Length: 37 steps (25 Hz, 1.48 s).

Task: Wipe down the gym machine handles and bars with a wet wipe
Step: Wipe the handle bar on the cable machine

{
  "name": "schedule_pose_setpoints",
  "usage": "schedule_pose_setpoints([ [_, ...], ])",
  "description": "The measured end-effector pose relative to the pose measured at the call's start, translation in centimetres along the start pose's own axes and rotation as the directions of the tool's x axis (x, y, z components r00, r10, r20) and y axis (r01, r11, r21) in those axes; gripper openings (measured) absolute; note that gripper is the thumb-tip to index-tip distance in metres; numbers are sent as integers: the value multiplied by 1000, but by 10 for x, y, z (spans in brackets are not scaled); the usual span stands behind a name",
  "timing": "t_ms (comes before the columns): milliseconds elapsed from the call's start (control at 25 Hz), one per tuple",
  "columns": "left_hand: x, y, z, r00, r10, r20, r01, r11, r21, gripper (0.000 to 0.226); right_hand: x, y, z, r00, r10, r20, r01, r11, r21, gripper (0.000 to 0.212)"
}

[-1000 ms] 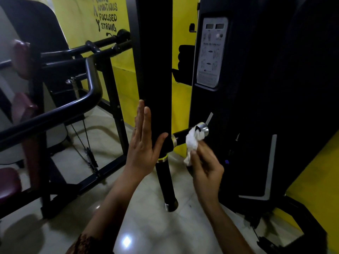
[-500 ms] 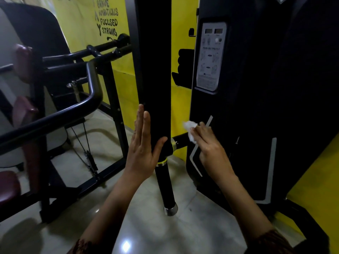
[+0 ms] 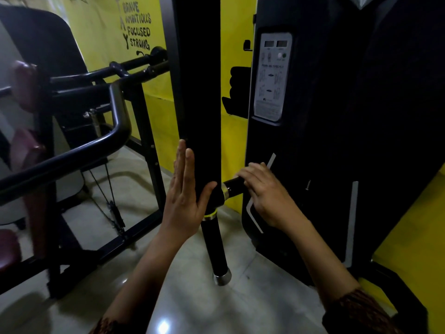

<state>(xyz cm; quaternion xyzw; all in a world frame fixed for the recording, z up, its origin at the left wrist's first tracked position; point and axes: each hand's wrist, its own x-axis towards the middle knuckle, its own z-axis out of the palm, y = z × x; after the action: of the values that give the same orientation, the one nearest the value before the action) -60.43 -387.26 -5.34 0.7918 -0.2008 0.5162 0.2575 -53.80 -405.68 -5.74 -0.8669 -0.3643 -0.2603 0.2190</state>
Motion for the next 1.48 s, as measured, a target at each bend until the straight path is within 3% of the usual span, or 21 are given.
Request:
schedule_pose_setpoints([
  [200,0,-1,0,1000,-5,-1,5,1000,0,69,-23,-23,15,937,293,-192,-297,955,11,57],
  [360,0,-1,0,1000,-7,3,7,1000,-2,68,-40,-55,-2,887,364,-283,-298,921,252,56],
  [480,1,0,1,1000,-4,1,4,1000,-4,68,-23,-38,-8,858,427,-287,-359,897,258,48],
  [560,1,0,0,1000,1,-1,-1,1000,-1,68,-16,-33,5,897,417,-147,-381,898,222,53],
  [720,0,0,-1,1000,-8,4,8,1000,7,69,-35,-64,18,907,407,-113,-371,895,248,65],
  [800,0,0,0,1000,-14,7,14,1000,-1,69,-47,-82,8,944,288,-160,-224,918,327,58],
  [880,0,0,0,1000,-12,4,12,1000,-3,69,-47,-90,-5,926,290,-243,-147,868,475,56],
  [960,0,0,0,1000,-14,5,14,1000,-1,69,-34,-81,-9,905,344,-251,-180,842,509,54],
  [1080,0,0,0,1000,-15,8,15,1000,7,69,-9,-64,4,941,329,-78,-270,870,412,53],
  [1160,-1,0,0,1000,-16,7,16,1000,8,70,-5,-63,14,957,289,-26,-255,879,403,57],
  [1280,0,1,-2,999,-37,5,37,999,14,70,-21,-70,20,940,332,-85,-265,861,433,58],
  [1400,-3,3,-5,998,-62,14,62,998,-9,70,-46,-73,20,952,279,-127,-209,894,396,72],
  [1480,-6,5,-10,997,-63,37,64,997,-36,70,-60,-75,20,953,283,-110,-207,871,445,64],
])
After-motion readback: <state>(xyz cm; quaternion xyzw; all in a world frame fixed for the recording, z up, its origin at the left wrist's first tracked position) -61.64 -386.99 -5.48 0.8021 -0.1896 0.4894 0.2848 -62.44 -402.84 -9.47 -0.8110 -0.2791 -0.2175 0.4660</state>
